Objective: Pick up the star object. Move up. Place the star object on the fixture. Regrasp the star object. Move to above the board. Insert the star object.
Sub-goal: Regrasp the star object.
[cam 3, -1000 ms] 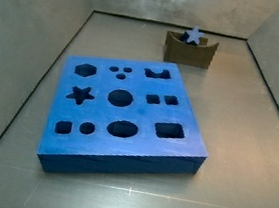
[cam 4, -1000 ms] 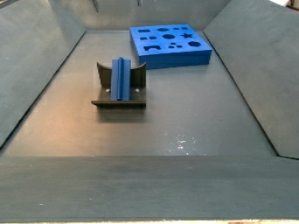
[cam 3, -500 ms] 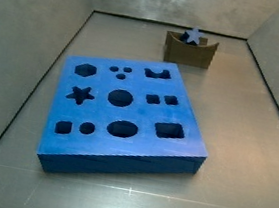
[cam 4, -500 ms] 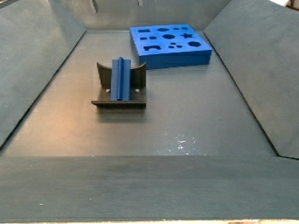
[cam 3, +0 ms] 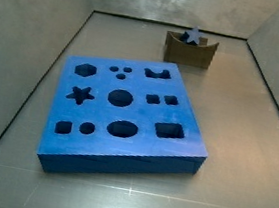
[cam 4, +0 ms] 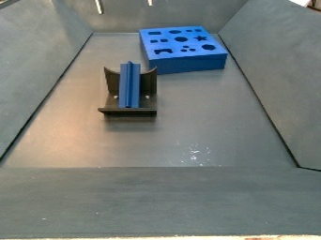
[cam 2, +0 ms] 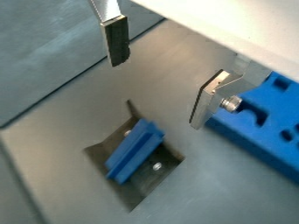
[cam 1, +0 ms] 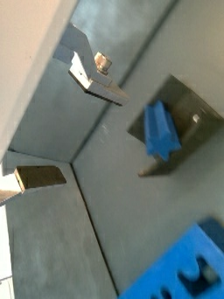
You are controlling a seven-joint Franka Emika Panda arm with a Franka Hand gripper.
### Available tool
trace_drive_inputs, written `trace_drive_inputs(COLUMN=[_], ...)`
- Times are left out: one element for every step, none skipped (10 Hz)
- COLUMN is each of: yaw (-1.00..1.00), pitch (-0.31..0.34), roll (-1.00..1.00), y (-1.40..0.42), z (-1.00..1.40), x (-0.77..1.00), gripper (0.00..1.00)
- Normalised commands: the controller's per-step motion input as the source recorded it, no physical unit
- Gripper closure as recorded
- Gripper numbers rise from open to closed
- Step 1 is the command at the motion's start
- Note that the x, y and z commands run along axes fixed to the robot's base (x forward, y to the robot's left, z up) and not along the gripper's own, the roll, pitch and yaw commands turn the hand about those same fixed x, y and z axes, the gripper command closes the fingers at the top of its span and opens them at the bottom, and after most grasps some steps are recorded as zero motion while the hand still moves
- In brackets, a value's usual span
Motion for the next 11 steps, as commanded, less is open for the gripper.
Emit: trace_drive_inputs(yaw=[0.02, 0.02, 0.02, 0.02, 0.02, 0.02, 0.02, 0.03, 0.03, 0.05, 0.07], pitch=[-0.046, -0.040, -0.036, -0.028, -0.018, -0.002, 0.010, 0.056, 0.077, 0.107, 0.124], roll=[1.00, 1.00, 1.00, 1.00, 1.00, 1.00, 1.00, 1.00, 0.91, 0.64, 0.40], y=[-0.02, -0.02, -0.03, -0.03, -0.03, -0.03, -0.03, -0.04, -0.04, -0.04, -0.04], z=[0.02, 0.01, 0.01, -0.01, -0.01, -0.01, -0.02, -0.02, -0.01, -0.02, -0.02], x=[-0.03, -0.01, 0.00, 0.02, 0.03, 0.04, 0.05, 0.07, 0.08, 0.09, 0.10], gripper=[0.00, 0.00, 0.00, 0.00, 0.00, 0.00, 0.00, 0.00, 0.00, 0.00, 0.00])
